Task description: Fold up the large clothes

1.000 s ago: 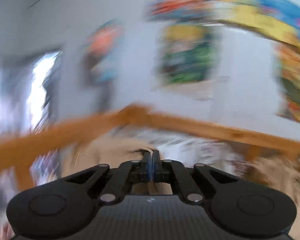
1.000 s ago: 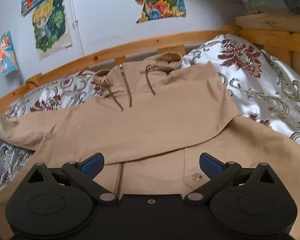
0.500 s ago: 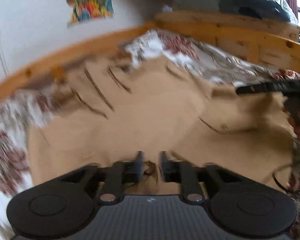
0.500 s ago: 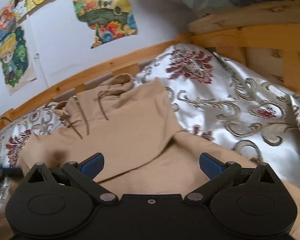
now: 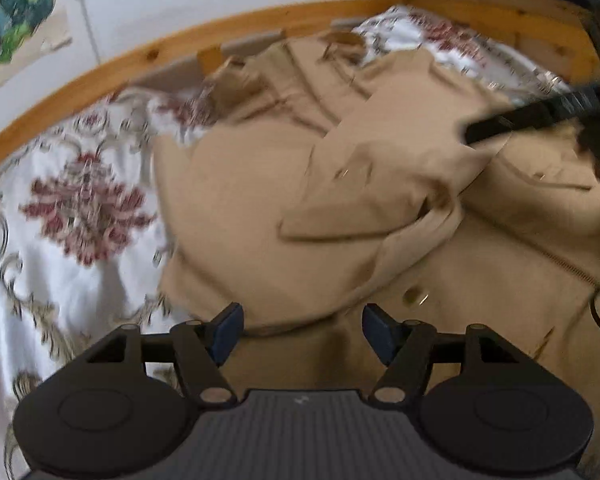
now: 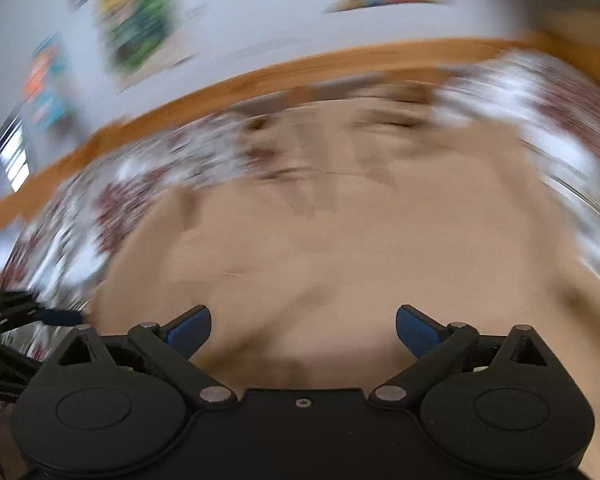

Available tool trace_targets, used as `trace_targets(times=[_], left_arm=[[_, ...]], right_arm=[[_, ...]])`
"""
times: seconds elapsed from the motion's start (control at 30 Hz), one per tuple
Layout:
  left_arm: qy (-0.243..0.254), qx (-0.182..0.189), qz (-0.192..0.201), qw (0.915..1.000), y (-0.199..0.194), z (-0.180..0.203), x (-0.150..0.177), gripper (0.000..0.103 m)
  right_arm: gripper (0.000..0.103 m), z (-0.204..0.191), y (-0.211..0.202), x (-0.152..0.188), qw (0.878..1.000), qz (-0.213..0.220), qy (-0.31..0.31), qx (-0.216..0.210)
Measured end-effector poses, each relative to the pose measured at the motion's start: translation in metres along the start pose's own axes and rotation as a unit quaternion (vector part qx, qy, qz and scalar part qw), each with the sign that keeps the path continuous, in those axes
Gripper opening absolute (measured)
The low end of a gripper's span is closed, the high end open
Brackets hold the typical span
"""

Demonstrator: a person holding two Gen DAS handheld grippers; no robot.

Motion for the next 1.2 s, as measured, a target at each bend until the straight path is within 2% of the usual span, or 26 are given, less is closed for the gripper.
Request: trace_targets(times=[0.07, 0.13, 0.23, 0.27, 0.3, 0.33, 0.37, 0.43, 0.47, 0.53, 0.6, 0.67, 0.73, 0.77, 0.8, 0.83, 0.93, 1.03, 1.07, 1.1, 1.13, 1.2], left_arm=[[0.004, -0.021, -0.014, 0.9997, 0.005, -0.005, 0.010, 0.069], [0.008, -0.034, -0.022, 0.9991, 0.008, -0.010, 0.018, 0.066], [-0.002, -0.034, -0.020, 0.9992, 0.007, -0.016, 0.021, 0.066], [-0.006, -0.033, -0.017, 0.9993, 0.005, -0.017, 0.020, 0.066], [-0.008, -0.034, -0.014, 0.9993, 0.003, -0.018, 0.020, 0.066], [-0.008, -0.036, -0.012, 0.9993, 0.002, -0.018, 0.019, 0.066], [-0.008, -0.036, -0.011, 0.9993, 0.001, -0.018, 0.018, 0.066], [-0.010, -0.040, -0.007, 0.9991, 0.000, -0.020, 0.016, 0.066], [-0.011, -0.042, -0.005, 0.9990, 0.000, -0.020, 0.014, 0.066], [-0.018, -0.044, -0.001, 0.9989, -0.002, -0.021, 0.012, 0.066], [-0.027, -0.042, 0.002, 0.9988, -0.005, -0.020, 0.011, 0.066], [-0.026, -0.045, -0.001, 0.9987, -0.006, -0.018, 0.012, 0.066], [-0.015, -0.055, -0.010, 0.9983, -0.005, -0.016, 0.015, 0.066], [-0.010, -0.063, -0.015, 0.9979, -0.004, -0.015, 0.017, 0.066], [-0.005, -0.069, -0.021, 0.9974, -0.003, -0.015, 0.020, 0.066], [-0.001, -0.073, -0.026, 0.9970, -0.002, -0.015, 0.022, 0.066], [0.006, -0.084, -0.033, 0.9959, -0.001, -0.017, 0.025, 0.066], [0.009, -0.094, -0.026, 0.9952, 0.001, -0.024, 0.018, 0.066], [0.011, -0.097, -0.023, 0.9949, 0.003, -0.026, 0.015, 0.066], [0.015, -0.101, -0.018, 0.9946, 0.006, -0.027, 0.010, 0.066], [0.021, -0.105, -0.013, 0.9941, 0.009, -0.028, 0.005, 0.066], [0.032, -0.110, -0.006, 0.9934, 0.020, -0.027, -0.003, 0.066]], right_arm=[[0.092, -0.045, 0.033, -0.014, 0.997, -0.032, -0.066, -0.037], [0.087, -0.081, 0.065, -0.019, 0.985, -0.074, -0.139, -0.065], [0.080, -0.118, 0.106, -0.010, 0.963, -0.132, -0.225, -0.063], [0.069, -0.123, 0.115, -0.005, 0.957, -0.147, -0.244, -0.046], [0.047, -0.125, 0.122, -0.001, 0.953, -0.154, -0.261, -0.029], [0.035, -0.124, 0.125, 0.000, 0.949, -0.154, -0.273, -0.017], [0.019, -0.121, 0.122, -0.003, 0.951, -0.148, -0.270, -0.015], [0.011, -0.109, 0.105, -0.014, 0.966, -0.118, -0.227, -0.021], [0.009, -0.100, 0.088, -0.022, 0.975, -0.085, -0.204, -0.013], [0.008, -0.078, 0.042, -0.039, 0.988, -0.004, -0.154, 0.010], [0.008, -0.051, -0.014, -0.041, 0.991, 0.067, -0.105, 0.046], [0.010, -0.020, -0.057, -0.025, 0.990, 0.090, -0.059, 0.086], [0.011, 0.011, -0.088, 0.004, 0.989, 0.072, -0.018, 0.128], [0.018, 0.028, -0.101, 0.023, 0.987, 0.051, 0.010, 0.150], [0.027, 0.042, -0.110, 0.042, 0.986, 0.026, 0.036, 0.161], [0.031, 0.057, -0.120, 0.061, 0.983, 0.004, 0.071, 0.169], [0.042, 0.083, -0.140, 0.095, 0.972, -0.004, 0.142, 0.185], [0.052, 0.094, -0.140, 0.086, 0.971, 0.012, 0.166, 0.171], [0.061, 0.093, -0.134, 0.078, 0.974, 0.016, 0.151, 0.169], [0.064, 0.095, -0.127, 0.068, 0.977, 0.021, 0.129, 0.171], [0.065, 0.097, -0.116, 0.058, 0.979, 0.020, 0.105, 0.173], [0.065, 0.112, -0.088, 0.044, 0.981, -0.008, 0.078, 0.179]])
Point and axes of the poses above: each gripper's, at about its wrist camera, not at the fingertips, and y roughly the way its jaws point, z to its right, x to its underside, the point moved 6 cm from there along y, roughly the way its jaws point, and after that the axes turned 3 degrees about z, right-handed, at the moved point
